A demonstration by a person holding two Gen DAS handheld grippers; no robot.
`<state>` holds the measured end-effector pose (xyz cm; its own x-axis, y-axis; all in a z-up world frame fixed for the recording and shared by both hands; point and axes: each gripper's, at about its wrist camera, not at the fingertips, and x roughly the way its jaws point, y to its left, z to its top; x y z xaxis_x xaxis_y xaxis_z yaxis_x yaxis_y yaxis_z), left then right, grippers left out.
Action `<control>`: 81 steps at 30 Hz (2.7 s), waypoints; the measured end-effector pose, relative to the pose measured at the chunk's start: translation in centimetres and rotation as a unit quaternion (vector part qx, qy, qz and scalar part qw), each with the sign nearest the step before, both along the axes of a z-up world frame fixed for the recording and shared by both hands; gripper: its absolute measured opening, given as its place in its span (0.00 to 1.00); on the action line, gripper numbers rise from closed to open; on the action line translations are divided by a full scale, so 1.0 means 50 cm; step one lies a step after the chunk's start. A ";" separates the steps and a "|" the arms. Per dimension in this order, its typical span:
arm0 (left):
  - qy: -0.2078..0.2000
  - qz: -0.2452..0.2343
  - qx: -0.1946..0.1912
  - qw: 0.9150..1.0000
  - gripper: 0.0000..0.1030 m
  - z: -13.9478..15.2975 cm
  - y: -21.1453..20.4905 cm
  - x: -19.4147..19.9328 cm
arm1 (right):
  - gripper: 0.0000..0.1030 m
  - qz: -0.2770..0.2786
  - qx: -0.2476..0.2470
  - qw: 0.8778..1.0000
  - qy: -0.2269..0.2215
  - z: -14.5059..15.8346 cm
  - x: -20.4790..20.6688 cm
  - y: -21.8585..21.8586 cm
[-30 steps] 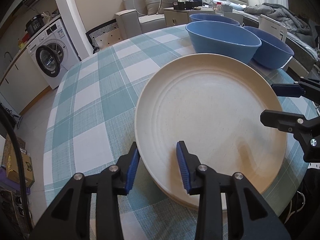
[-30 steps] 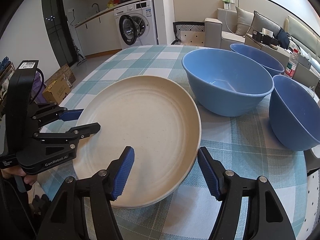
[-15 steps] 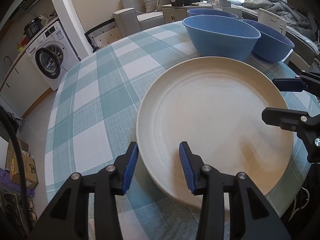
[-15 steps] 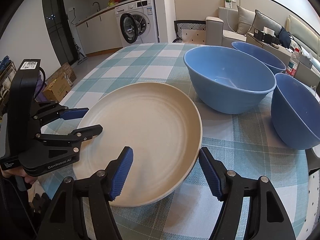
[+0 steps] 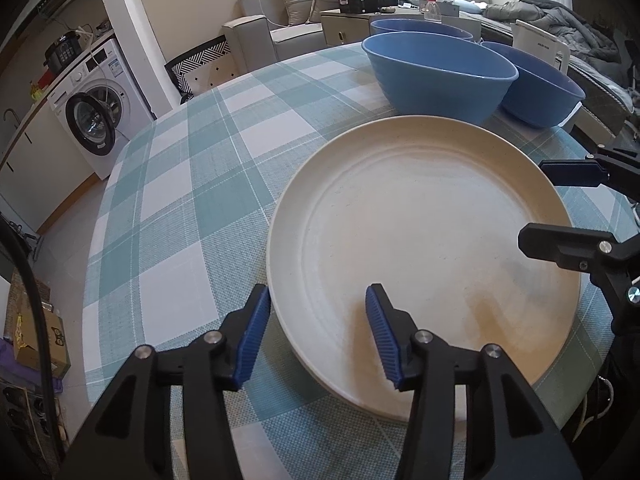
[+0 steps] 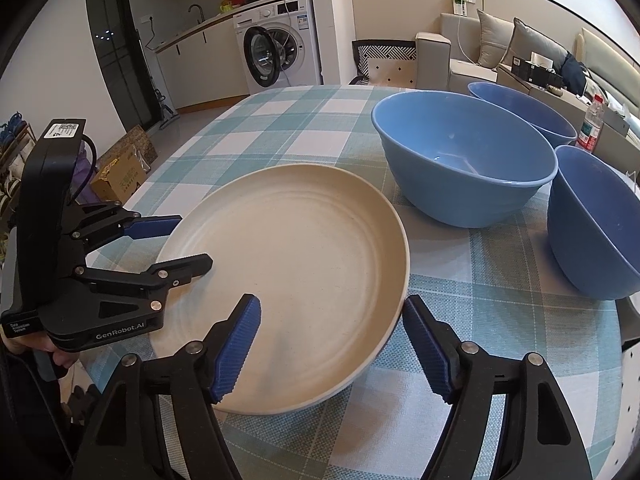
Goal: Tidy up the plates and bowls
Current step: 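Open the left gripper to release the top cream plate's rim, then withdraw the left gripper from the plate stack toward the blue bowls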
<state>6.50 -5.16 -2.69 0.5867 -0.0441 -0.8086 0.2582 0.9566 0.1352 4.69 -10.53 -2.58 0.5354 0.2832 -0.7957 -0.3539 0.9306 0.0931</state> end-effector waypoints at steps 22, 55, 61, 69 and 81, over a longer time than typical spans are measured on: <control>-0.021 0.002 -0.077 0.997 0.78 0.035 0.016 -0.004 | 0.99 -0.016 0.016 0.999 -0.033 0.033 -0.006 -0.031; -0.087 0.005 -0.164 0.983 1.00 0.142 -0.013 0.003 | 0.99 -0.002 0.012 0.992 -0.123 0.181 -0.035 -0.090; -0.096 0.009 -0.170 0.981 1.00 0.163 -0.021 0.022 | 0.99 0.002 0.012 0.991 -0.134 0.197 -0.026 -0.112; -0.099 0.001 -0.170 0.980 1.00 0.179 -0.051 0.056 | 0.99 -0.021 0.012 0.990 -0.142 0.220 -0.012 -0.173; -0.098 -0.013 -0.181 0.979 1.00 0.198 -0.094 0.118 | 0.99 -0.046 0.008 0.988 -0.149 0.257 0.025 -0.239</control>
